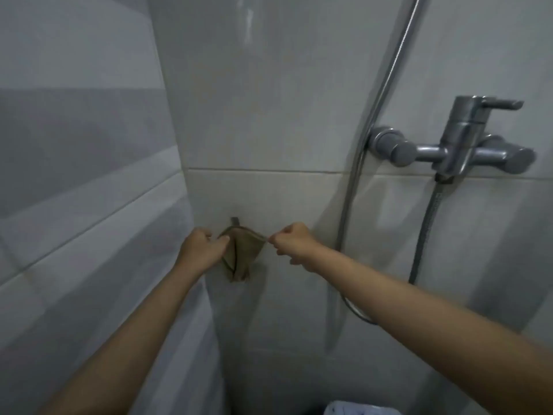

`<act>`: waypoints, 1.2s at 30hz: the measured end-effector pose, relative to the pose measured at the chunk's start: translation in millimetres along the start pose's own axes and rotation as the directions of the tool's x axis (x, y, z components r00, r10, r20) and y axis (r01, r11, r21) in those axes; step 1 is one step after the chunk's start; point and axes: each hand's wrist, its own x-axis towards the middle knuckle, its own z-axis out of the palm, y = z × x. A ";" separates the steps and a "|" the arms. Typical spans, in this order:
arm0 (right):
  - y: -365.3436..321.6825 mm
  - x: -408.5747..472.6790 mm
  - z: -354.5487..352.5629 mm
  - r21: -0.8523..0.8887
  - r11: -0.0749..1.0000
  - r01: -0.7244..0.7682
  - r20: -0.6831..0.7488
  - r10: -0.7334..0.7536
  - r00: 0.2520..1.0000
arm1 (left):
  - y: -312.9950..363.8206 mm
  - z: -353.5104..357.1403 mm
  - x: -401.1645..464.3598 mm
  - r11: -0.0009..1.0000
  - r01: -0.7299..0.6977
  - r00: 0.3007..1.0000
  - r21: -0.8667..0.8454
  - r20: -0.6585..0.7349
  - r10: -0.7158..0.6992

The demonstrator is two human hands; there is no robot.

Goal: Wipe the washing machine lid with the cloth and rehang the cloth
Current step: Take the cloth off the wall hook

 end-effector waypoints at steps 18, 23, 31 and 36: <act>10.8 28.7 83.0 0.432 0.857 -0.280 0.052 0.287 0.957 | -57.5 27.6 23.1 0.702 0.475 0.870 -0.531 0.401 -0.286; -4.2 25.4 73.1 0.384 0.916 -0.119 -0.041 0.146 0.988 | -53.5 21.9 29.4 0.790 0.330 0.941 -0.516 0.251 -0.229; -30.5 16.1 36.9 0.274 0.936 0.222 -0.206 -0.169 0.964 | -13.1 -1.4 13.1 0.852 0.107 0.989 -0.512 0.139 -0.040; -24.8 1.8 9.0 0.304 0.931 0.205 -0.192 -0.151 0.970 | -2.2 3.4 -5.1 0.900 0.108 0.988 -0.422 0.144 -0.051</act>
